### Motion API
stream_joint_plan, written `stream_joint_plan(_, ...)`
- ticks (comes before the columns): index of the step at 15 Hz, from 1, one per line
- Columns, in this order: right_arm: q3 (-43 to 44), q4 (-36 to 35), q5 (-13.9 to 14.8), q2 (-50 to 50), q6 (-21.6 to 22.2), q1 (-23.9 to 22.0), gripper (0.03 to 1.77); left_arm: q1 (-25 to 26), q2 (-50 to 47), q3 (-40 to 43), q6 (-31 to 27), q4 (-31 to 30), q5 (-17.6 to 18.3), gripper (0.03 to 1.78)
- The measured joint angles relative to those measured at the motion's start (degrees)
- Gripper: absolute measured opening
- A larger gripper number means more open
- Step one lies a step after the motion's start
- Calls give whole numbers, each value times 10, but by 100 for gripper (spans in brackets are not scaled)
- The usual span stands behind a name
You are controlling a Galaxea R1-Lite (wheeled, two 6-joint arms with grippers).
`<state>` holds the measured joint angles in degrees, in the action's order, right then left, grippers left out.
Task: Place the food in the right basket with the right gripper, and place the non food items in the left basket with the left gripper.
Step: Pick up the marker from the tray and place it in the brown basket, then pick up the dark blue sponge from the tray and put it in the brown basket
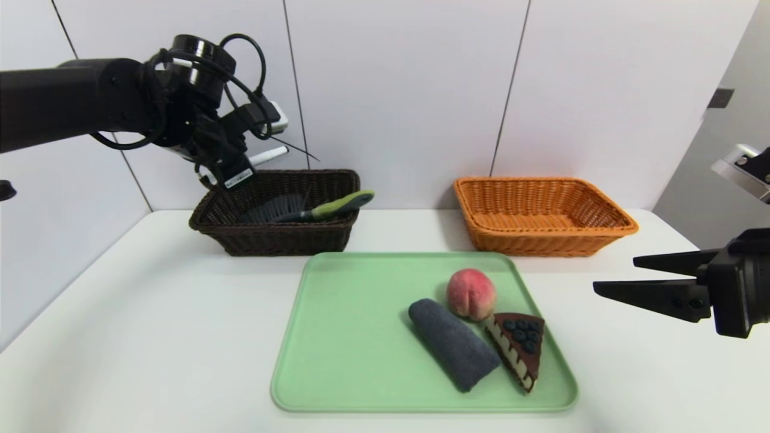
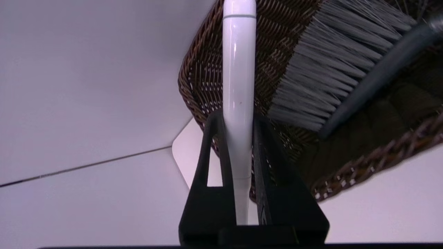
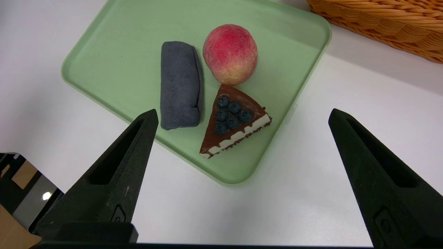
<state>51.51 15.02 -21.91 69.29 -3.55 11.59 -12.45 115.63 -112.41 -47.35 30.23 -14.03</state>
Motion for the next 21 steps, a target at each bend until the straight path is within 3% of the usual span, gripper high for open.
stream_joint_plan(3, 1, 0, 2, -2, 0, -1, 170, 2, 41, 0, -10, -46, -2, 22)
stream_joint_plan(8, -1, 0, 2, -7, 0, -3, 170, 3, 82, 0, -2, -49, -2, 22)
stream_joint_plan(13, -1, 0, 2, -8, 1, -5, 170, 5, 93, -3, 20, -58, -2, 92)
stream_joint_plan(18, -6, 0, 2, -12, 1, -6, 170, 4, 55, -4, 68, -61, 0, 130)
stream_joint_plan(21, -9, 0, 2, -15, 1, -7, 170, -7, 7, -5, 154, -73, -4, 142)
